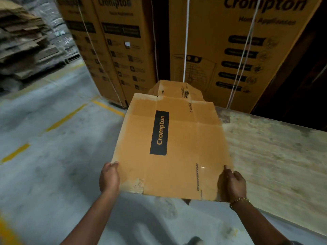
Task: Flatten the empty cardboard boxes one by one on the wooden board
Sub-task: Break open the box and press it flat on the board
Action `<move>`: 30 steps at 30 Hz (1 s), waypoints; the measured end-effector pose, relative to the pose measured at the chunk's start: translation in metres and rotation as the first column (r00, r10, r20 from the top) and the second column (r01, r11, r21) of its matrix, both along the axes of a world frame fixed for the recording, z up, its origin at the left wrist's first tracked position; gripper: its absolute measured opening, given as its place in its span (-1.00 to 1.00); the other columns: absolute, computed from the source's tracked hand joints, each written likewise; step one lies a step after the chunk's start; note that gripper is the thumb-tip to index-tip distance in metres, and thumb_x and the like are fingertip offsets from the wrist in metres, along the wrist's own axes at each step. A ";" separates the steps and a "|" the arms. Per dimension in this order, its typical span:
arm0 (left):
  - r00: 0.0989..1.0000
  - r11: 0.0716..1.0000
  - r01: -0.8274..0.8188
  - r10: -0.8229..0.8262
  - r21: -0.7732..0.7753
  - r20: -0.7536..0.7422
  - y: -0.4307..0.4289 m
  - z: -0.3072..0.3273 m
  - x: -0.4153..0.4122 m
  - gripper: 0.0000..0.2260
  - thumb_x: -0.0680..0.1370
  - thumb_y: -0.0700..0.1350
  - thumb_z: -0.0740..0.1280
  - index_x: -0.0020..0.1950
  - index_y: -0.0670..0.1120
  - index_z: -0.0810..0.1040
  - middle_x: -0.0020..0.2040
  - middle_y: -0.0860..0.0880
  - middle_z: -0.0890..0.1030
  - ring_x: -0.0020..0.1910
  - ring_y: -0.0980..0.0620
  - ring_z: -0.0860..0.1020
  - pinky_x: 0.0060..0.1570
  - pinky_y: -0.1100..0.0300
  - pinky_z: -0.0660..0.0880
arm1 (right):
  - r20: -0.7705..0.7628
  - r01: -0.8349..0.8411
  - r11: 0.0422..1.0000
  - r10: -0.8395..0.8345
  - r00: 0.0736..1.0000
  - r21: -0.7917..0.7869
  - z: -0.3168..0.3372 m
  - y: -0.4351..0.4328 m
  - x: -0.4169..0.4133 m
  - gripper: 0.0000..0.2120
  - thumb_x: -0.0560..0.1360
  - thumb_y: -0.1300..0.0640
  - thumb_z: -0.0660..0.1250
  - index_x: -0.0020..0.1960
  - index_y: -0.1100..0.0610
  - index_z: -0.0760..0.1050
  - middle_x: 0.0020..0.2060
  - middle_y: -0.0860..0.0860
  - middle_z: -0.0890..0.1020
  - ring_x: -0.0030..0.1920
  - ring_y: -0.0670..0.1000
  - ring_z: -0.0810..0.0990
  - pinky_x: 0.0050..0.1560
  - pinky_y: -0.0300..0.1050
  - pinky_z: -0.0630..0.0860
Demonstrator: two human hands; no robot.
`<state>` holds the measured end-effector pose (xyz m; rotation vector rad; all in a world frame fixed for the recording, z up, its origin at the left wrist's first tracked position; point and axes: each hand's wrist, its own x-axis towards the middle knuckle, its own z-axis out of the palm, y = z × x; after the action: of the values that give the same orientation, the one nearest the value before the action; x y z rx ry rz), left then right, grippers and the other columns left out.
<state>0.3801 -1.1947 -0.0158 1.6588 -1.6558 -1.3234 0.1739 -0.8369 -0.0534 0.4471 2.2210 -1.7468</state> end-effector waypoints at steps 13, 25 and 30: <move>0.979 0.996 -0.076 0.083 -0.044 0.187 -0.125 -0.028 -0.014 -0.68 0.61 0.08 0.25 0.10 -0.16 0.57 0.16 -0.25 0.58 0.09 -0.27 0.53 0.09 -0.11 0.46 | 0.070 -0.106 0.994 0.103 0.992 0.039 -0.020 -0.148 -0.062 -0.71 0.46 -0.09 0.46 -0.21 0.14 0.59 -0.28 0.11 0.67 -0.18 0.17 0.62 -0.02 0.10 0.58; 0.979 0.998 0.043 -0.051 0.043 0.200 -0.297 -0.072 -0.062 -0.69 0.60 0.09 0.28 0.10 -0.13 0.61 0.11 -0.22 0.61 0.06 -0.26 0.54 0.06 -0.12 0.46 | 0.100 -0.017 0.980 -0.003 0.995 0.198 -0.068 -0.288 -0.067 -0.66 0.51 -0.11 0.40 0.07 0.16 0.57 0.05 0.19 0.64 0.08 0.23 0.57 0.19 0.12 0.48; 0.952 0.987 0.145 -0.158 0.065 0.264 -0.370 -0.088 -0.099 -0.68 0.61 0.11 0.26 0.15 -0.09 0.63 0.14 -0.21 0.62 0.08 -0.27 0.54 0.17 -0.17 0.46 | 0.136 0.054 0.969 -0.089 0.987 0.239 -0.083 -0.338 -0.056 -0.61 0.54 -0.05 0.38 0.19 0.23 0.52 0.07 0.17 0.59 0.15 0.24 0.53 0.24 0.13 0.44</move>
<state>0.2815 -1.5652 -0.1042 1.8366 -1.9570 -1.2575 0.1183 -1.1754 -0.1364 0.6932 2.3393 -1.4362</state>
